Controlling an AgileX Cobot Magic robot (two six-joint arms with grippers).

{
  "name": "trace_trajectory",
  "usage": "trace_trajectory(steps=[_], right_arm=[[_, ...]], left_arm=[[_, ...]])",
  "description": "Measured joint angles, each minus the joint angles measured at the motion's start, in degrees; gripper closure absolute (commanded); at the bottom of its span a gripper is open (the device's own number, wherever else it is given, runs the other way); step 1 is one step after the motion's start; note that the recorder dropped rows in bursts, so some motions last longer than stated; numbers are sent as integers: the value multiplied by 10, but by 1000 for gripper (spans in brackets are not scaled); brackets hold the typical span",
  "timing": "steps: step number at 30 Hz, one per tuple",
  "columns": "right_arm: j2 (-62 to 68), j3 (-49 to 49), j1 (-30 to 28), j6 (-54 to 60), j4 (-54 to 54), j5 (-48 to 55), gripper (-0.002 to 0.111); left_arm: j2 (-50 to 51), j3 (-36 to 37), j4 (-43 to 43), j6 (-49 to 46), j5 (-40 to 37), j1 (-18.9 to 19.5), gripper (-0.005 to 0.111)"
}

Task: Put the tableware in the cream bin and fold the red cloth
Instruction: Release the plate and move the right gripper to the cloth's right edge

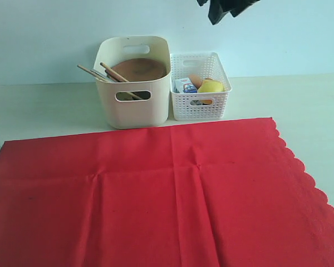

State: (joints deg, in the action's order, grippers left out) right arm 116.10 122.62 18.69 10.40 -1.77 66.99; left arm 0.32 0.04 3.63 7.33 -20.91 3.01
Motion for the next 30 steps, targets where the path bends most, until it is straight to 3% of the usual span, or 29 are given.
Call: trace_trajectory(steps=[6,12,19,30], right_arm=[[-24,-3,0,-25,43,26,60],[-81,-82,0,-27,48,27,60],[-186,-254,0,-33,49,9,60],[-344,-549,0,-110,49,-173,62]], left_arm=[[0,0,0,0,0,0,106],[0,0,0,0,0,0,106],[0,0,0,0,0,0,106],[0,0,0,0,0,0,106]])
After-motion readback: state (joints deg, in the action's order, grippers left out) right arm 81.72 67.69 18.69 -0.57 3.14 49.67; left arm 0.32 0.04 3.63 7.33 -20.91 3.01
